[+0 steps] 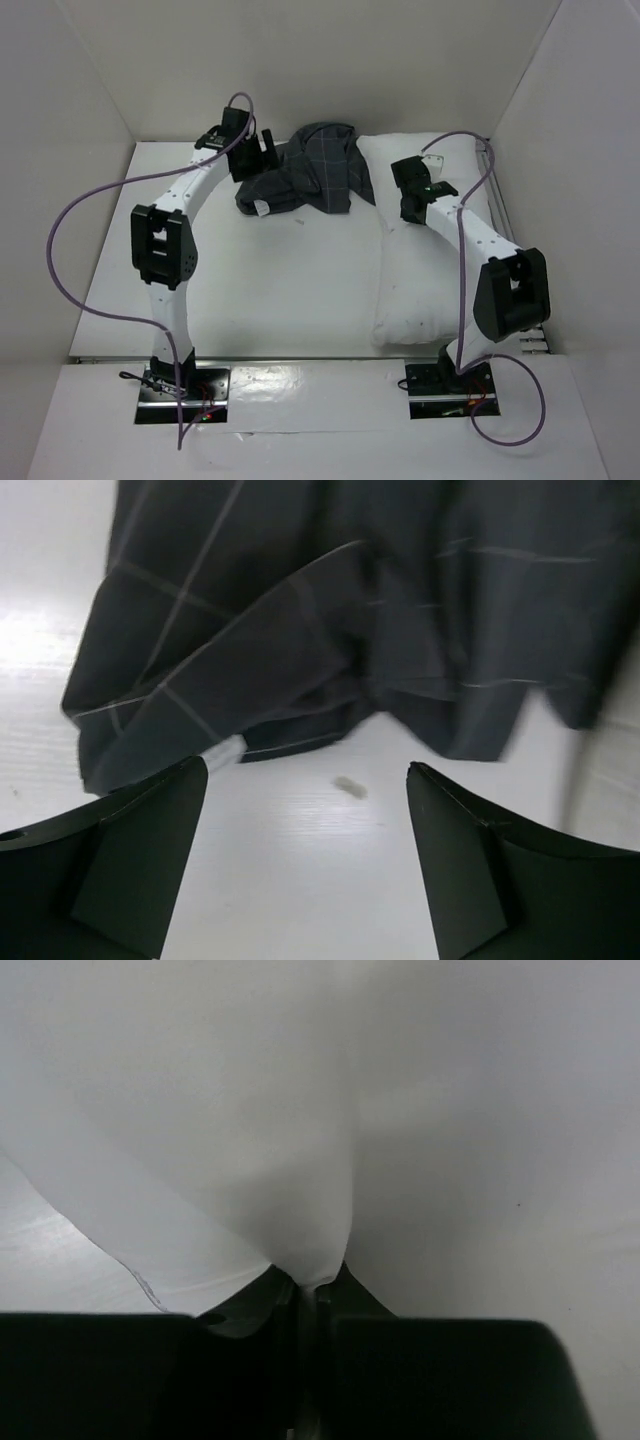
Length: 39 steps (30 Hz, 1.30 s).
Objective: Put the pillow into the pillowcase
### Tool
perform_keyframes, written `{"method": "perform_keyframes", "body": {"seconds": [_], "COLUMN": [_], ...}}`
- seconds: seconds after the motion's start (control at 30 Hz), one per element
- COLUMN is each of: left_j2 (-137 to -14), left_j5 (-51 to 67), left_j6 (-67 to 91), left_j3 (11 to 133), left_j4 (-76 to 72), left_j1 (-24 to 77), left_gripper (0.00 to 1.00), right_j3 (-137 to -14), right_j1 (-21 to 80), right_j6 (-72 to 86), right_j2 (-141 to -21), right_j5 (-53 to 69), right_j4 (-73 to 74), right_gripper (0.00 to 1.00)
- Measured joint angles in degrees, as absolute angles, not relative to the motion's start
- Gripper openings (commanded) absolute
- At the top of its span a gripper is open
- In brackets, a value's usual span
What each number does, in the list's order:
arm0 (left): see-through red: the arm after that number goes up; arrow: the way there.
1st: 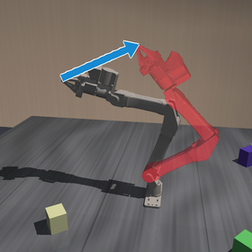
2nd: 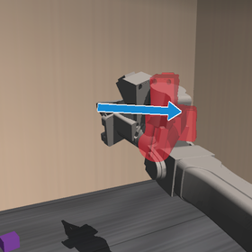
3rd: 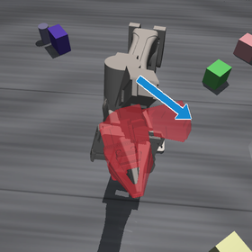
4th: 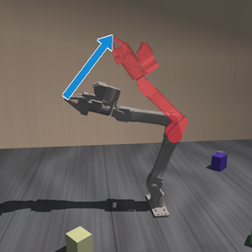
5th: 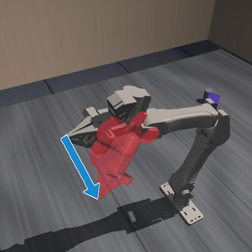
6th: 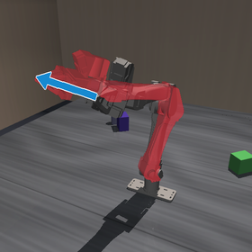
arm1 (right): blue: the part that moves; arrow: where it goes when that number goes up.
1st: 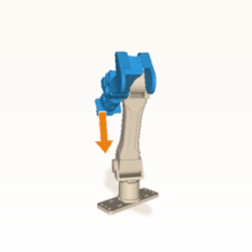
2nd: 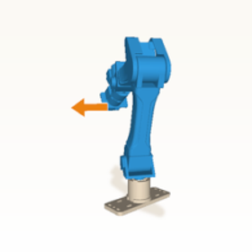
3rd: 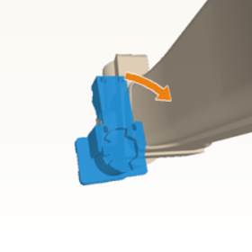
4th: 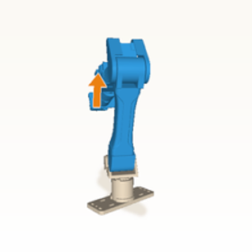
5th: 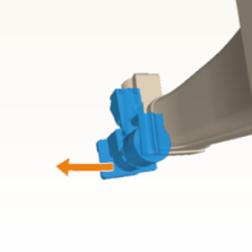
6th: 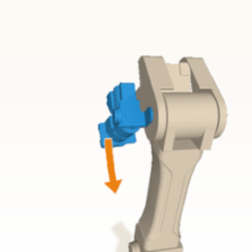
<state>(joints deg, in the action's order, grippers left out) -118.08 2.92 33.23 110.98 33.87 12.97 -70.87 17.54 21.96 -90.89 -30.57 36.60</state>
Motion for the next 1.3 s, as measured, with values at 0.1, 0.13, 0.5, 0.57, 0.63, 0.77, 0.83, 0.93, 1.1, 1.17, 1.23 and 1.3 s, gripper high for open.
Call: {"method": "perform_keyframes", "body": {"seconds": [0.1, 0.13, 0.5, 0.57, 0.63, 0.77, 0.83, 0.93, 1.1, 1.17, 1.23, 1.3], "left_j2": [-122.87, -124.44, -129.16, -129.78, -130.21, -127.55, -123.37, -113.93, -95.64, -89.62, -85.34, -82.72], "left_j5": [-0.21, -0.82, -5.54, -4.03, -2.15, -1.80, -2.59, -2.59, -2.70, -2.68, -2.55, -1.93], "left_j6": [33.23, 33.23, 33.36, 33.63, 33.54, 34.54, 34.98, 34.94, 34.48, 34.28, 33.85, 33.08], "left_j3": [108.16, 107.46, 106.24, 106.24, 106.17, 102.41, 98.02, 92.27, 88.68, 88.23, 88.12, 88.12], "left_j4": [35.40, 35.94, 36.99, 36.93, 36.95, 36.10, 36.01, 36.58, 35.46, 35.24, 35.24, 35.51], "left_j1": [12.19, 11.94, 9.87, 8.64, 7.16, 4.08, 2.48, 0.12, -1.93, -1.67, -1.41, -1.30], "left_gripper": [0.94, 0.94, 0.25, 0.00, 0.00, 0.00, 0.00, 0.00, 0.00, 0.00, 0.00, 0.00], "right_j3": [-70.72, -70.61, -69.97, -70.13, -70.19, -70.54, -70.87, -72.73, -78.06, -80.40, -81.87, -82.04], "right_j1": [15.40, 14.85, 12.78, 12.69, 12.51, 12.05, 11.94, 11.97, 18.15, 24.62, 31.77, 38.48], "right_j6": [23.77, 24.05, 24.14, 24.10, 23.92, 23.55, 23.51, 23.53, 22.65, 22.46, 21.58, 19.77], "right_j2": [-90.24, -89.86, -85.06, -84.88, -84.88, -84.95, -85.49, -87.39, -88.90, -88.86, -88.86, -89.10], "right_j5": [-30.61, -30.65, -34.94, -36.84, -38.26, -40.14, -40.58, -40.34, -38.68, -37.21, -34.85, -31.59], "right_j4": [35.00, 34.76, 36.05, 37.15, 38.15, 39.51, 39.90, 41.43, 42.17, 41.17, 38.92, 35.73], "right_gripper": [0.00, 0.00, 0.00, 0.00, 0.00, 0.00, 0.05, 0.65, 0.70, 0.77, 0.81, 0.88]}}
